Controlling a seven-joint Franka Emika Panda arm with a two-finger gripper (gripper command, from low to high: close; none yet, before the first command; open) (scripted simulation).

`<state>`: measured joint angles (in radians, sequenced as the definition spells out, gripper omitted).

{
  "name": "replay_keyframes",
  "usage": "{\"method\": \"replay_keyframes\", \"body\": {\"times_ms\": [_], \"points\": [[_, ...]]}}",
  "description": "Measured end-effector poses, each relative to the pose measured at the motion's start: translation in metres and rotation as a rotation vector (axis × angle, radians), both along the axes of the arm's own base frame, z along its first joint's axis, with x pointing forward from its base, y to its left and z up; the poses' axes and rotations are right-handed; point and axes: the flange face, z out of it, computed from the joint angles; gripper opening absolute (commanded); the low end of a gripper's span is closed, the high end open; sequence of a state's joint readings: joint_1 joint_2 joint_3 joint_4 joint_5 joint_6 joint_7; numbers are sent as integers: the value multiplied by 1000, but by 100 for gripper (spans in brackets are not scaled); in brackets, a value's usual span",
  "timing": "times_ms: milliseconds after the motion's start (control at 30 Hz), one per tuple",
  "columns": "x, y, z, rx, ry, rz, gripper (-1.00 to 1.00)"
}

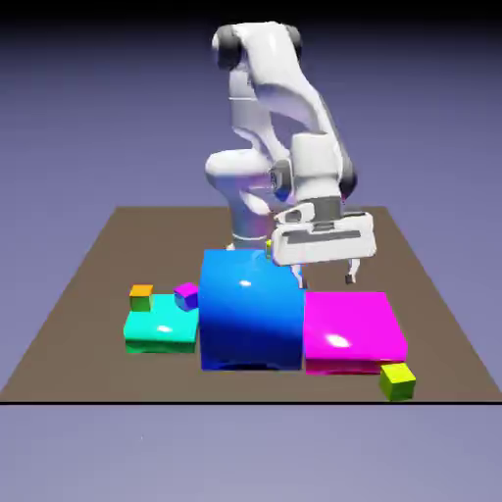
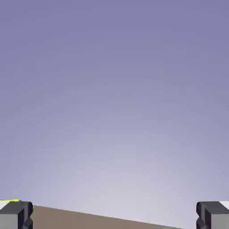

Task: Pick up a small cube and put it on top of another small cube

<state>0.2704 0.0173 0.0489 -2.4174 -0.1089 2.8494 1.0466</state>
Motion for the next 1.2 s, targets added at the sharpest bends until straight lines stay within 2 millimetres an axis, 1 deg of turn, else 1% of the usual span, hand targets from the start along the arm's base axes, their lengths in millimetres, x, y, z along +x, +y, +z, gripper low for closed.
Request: {"method": "replay_keyframes", "body": {"times_ms": [100, 200, 300, 400, 433, 467, 600, 633, 700, 867, 900, 1000, 1067, 1133, 1200], "points": [[9, 33, -31, -12, 68, 11, 0], [14, 67, -65, -30, 135, 23, 0], [13, 102, -101, -52, 199, 36, 0], [7, 136, -140, -80, 260, 46, 0], [5, 143, -149, -87, 274, 48, 0], [5, 143, -149, -87, 274, 48, 0], [11, 145, -207, -87, 274, 48, 0], [12, 145, -219, -87, 274, 48, -100], [12, 145, -219, -87, 274, 48, -100], [6, 145, -148, -93, 272, 64, -100], [12, 139, -141, -120, 261, 110, -100], [38, 51, -111, -177, 247, 89, -100], [47, -11, -93, -211, 247, 70, -100], [48, -71, -75, -241, 252, 50, -100], [41, -130, -58, -267, 262, 30, -100]]}}
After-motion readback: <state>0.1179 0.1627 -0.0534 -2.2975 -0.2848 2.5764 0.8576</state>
